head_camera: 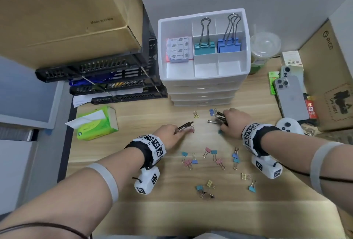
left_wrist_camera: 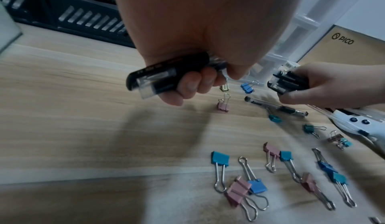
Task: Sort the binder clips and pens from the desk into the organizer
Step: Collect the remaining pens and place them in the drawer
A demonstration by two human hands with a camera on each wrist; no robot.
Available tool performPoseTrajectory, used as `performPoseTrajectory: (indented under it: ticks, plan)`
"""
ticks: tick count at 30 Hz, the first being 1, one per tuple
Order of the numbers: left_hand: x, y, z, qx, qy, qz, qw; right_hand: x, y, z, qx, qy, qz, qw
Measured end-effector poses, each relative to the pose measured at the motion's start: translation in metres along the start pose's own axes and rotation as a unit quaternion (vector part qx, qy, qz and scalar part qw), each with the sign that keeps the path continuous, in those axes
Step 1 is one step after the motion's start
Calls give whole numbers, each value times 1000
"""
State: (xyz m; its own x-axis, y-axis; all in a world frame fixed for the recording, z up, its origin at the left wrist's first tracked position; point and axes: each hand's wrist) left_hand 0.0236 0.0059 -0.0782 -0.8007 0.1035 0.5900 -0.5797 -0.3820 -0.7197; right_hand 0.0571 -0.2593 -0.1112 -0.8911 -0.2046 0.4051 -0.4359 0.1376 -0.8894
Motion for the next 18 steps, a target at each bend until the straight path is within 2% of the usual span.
performPoseTrajectory:
  ticks: [9, 18]
  plan:
    - [-4, 6, -8, 39, -12, 2, 999, -8, 2, -5, 60, -12, -43, 997]
    - [-4, 0, 5, 75, -51, 10, 996, 1, -5, -16, -54, -6, -60, 997]
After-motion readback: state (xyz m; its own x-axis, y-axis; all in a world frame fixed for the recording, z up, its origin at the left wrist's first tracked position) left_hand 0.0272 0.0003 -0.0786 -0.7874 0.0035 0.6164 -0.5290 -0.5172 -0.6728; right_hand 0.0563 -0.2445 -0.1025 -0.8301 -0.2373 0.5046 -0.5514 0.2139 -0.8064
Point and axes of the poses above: each hand's wrist, its own x-axis away from the middle knuckle, its own y-axis out of the palm, z = x × y, and after that the axes turned 6 degrees about z, right-handed
